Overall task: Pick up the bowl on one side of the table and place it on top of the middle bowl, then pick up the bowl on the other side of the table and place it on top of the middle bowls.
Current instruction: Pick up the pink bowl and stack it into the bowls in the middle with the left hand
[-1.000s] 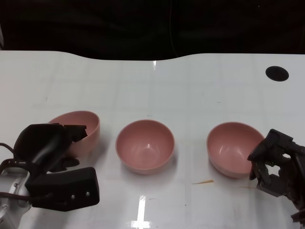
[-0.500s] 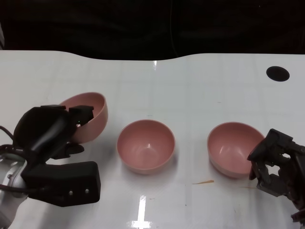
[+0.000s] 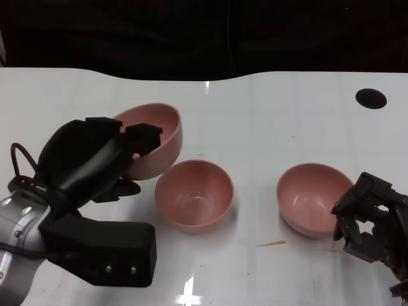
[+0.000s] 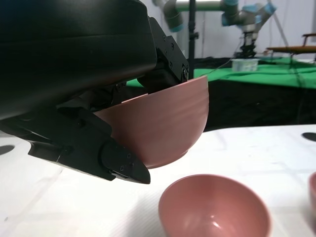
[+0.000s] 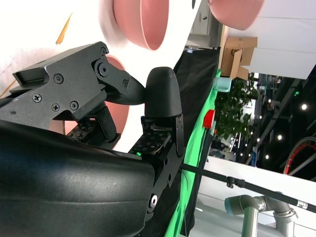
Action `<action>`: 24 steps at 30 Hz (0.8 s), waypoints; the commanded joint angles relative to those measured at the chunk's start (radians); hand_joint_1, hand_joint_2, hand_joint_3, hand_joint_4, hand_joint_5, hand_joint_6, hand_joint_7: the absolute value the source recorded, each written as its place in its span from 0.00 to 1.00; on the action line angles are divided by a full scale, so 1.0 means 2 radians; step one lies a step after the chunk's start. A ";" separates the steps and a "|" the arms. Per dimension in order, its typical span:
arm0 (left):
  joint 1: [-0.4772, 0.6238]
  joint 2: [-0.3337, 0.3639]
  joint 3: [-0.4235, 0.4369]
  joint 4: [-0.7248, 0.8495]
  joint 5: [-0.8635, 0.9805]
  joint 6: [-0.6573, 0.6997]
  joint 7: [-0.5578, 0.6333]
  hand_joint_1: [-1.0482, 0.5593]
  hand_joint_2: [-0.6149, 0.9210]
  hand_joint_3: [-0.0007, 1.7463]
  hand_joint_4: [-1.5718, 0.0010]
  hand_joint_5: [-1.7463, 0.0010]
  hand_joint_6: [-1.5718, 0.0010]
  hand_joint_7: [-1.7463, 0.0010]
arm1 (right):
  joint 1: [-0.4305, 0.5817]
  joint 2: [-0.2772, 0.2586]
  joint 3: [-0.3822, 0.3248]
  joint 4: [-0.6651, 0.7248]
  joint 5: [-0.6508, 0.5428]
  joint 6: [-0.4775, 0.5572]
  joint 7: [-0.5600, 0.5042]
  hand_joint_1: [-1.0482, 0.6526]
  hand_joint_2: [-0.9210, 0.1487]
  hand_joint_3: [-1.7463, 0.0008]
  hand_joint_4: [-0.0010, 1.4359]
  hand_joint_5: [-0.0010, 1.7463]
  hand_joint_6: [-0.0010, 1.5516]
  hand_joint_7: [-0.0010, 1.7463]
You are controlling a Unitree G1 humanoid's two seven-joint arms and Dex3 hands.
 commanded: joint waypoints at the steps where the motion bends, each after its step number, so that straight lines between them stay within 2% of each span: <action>1: 0.008 -0.004 -0.001 -0.010 0.000 -0.008 -0.007 0.63 0.99 0.05 0.54 0.00 0.55 0.12 | 0.000 -0.006 -0.005 0.002 -0.001 -0.007 -0.005 0.54 0.24 0.45 0.57 0.98 0.49 0.78; 7: 0.006 -0.011 -0.007 -0.009 0.005 -0.018 -0.008 0.63 0.99 0.04 0.54 0.00 0.56 0.10 | 0.000 -0.006 -0.004 0.001 0.001 -0.005 -0.004 0.54 0.25 0.44 0.57 0.98 0.49 0.78; 8: 0.005 -0.014 -0.013 -0.008 0.007 -0.024 -0.007 0.64 0.98 0.04 0.54 0.00 0.61 0.05 | 0.000 -0.006 -0.003 0.001 0.002 -0.004 -0.002 0.53 0.25 0.44 0.56 0.98 0.49 0.79; 10: 0.003 -0.018 -0.019 -0.006 0.009 -0.031 -0.006 0.64 0.98 0.04 0.54 0.00 0.63 0.01 | 0.000 -0.006 -0.003 0.001 0.004 -0.002 -0.001 0.53 0.25 0.44 0.56 0.98 0.49 0.79; 24: -0.007 -0.041 -0.044 0.048 0.035 -0.057 0.002 0.61 1.00 0.05 0.57 0.00 0.68 0.00 | 0.002 -0.002 -0.001 -0.003 0.001 -0.002 -0.005 0.55 0.24 0.44 0.57 0.97 0.49 0.79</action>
